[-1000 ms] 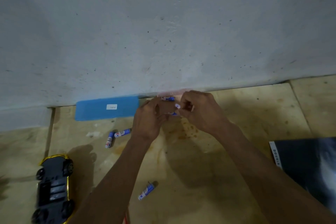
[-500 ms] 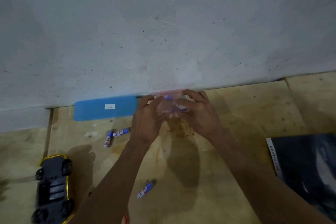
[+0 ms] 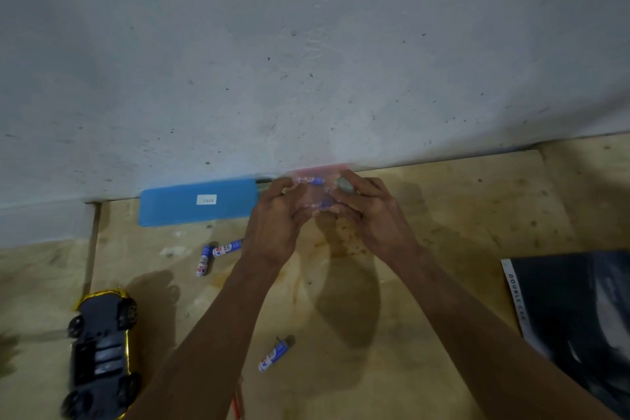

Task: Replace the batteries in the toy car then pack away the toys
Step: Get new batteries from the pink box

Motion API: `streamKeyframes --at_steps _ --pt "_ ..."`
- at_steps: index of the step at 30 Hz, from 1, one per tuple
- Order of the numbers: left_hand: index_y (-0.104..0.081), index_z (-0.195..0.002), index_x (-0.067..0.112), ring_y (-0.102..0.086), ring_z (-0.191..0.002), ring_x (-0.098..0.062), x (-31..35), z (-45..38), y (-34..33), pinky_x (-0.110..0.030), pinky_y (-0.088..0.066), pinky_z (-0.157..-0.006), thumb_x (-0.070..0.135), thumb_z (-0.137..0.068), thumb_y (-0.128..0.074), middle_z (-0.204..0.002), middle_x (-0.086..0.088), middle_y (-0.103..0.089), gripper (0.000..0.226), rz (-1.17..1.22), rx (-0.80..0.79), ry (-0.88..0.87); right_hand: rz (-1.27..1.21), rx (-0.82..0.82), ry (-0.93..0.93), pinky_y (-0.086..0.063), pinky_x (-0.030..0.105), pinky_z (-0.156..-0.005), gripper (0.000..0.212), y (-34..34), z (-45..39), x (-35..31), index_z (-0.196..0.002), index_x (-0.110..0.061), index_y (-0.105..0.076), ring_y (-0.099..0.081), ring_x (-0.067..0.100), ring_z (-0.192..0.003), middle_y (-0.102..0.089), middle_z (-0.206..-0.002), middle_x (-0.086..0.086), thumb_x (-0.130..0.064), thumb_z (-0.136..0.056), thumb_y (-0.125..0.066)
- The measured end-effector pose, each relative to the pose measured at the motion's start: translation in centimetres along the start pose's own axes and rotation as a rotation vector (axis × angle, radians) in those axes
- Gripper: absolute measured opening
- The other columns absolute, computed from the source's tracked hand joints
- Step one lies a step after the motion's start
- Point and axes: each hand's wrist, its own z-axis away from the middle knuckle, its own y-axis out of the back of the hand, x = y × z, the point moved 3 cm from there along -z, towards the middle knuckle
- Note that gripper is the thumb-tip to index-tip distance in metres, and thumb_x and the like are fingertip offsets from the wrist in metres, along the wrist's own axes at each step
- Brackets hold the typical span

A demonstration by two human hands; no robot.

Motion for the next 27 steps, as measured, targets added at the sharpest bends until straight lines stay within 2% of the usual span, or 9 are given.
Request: streamKeyframes --at_steps 8,13,17,19,22,24,27 --pt "-0.064 -0.132 0.012 -0.053 -0.125 -0.033 0.7 0.0 0.1 -0.041 -0.049 -0.099 0.022 -0.095 -0.066 -0.139 -0.013 -0.055 0.038 -0.020 -0.028 0.061 0.038 -0.016 -0.074 -0.057 0.046 -0.087 0.031 0.3 -0.1 -1.4 -0.125 -0.016 -0.070 -0.054 0.040 -0.120 -0.057 -0.143 0.012 -0.017 -0.094 -0.066" --pt "-0.061 -0.132 0.022 -0.054 -0.114 -0.031 0.7 -0.7 0.9 -0.044 -0.053 -0.091 0.020 -0.098 -0.061 -0.128 -0.011 -0.048 0.034 -0.161 -0.139 0.075 0.193 -0.091 -0.119 -0.054 0.049 -0.093 0.029 1.4 -0.5 -2.7 -0.125 -0.024 -0.069 -0.046 0.037 -0.128 -0.051 -0.148 0.004 -0.024 -0.098 -0.060" --pt "-0.047 -0.146 0.031 -0.047 -0.117 -0.033 -0.3 0.1 1.8 -0.049 -0.050 -0.094 0.022 -0.098 -0.061 -0.132 -0.010 -0.043 0.050 -0.247 -0.232 0.049 0.261 -0.176 -0.182 -0.047 0.048 -0.101 0.034 1.5 -0.3 -3.3 -0.132 -0.033 -0.061 -0.034 0.032 -0.138 -0.038 -0.155 0.001 -0.026 -0.100 -0.052" --pt "-0.047 -0.146 0.029 -0.050 -0.115 -0.033 -0.6 1.5 2.6 -0.050 -0.051 -0.093 0.025 -0.098 -0.061 -0.130 -0.010 -0.046 0.050 -0.203 -0.193 0.008 0.290 -0.144 -0.202 -0.047 0.049 -0.099 0.035 1.8 0.1 -4.0 -0.132 -0.032 -0.060 -0.036 0.034 -0.136 -0.039 -0.154 0.005 -0.026 -0.098 -0.054" --pt "-0.051 -0.144 0.018 -0.053 -0.117 -0.036 -1.2 4.3 4.6 -0.048 -0.050 -0.094 0.024 -0.097 -0.061 -0.133 -0.016 -0.050 0.048 -0.093 -0.102 -0.027 0.252 -0.030 -0.180 -0.053 0.047 -0.089 0.034 1.7 1.4 -5.6 -0.127 -0.023 -0.064 -0.049 0.039 -0.123 -0.052 -0.142 0.012 -0.022 -0.094 -0.057" --pt "-0.055 -0.141 0.012 -0.056 -0.114 -0.037 -2.2 6.5 6.4 -0.047 -0.052 -0.091 0.023 -0.096 -0.062 -0.130 -0.018 -0.053 0.047 -0.043 -0.015 -0.040 0.142 0.032 -0.136 -0.053 0.044 -0.092 0.035 1.0 2.8 -7.8 -0.124 -0.017 -0.066 -0.053 0.037 -0.117 -0.060 -0.133 0.013 -0.023 -0.093 -0.052" --pt "-0.058 -0.138 0.010 -0.058 -0.112 -0.032 -4.2 10.8 9.3 -0.042 -0.052 -0.090 0.022 -0.095 -0.068 -0.124 -0.015 -0.057 0.045 0.036 0.147 -0.005 -0.034 0.048 -0.106 -0.051 0.042 -0.096 0.032 -0.5 5.8 -12.5 -0.119 -0.015 -0.069 -0.059 0.034 -0.112 -0.067 -0.119 0.010 -0.011 -0.088 -0.064"
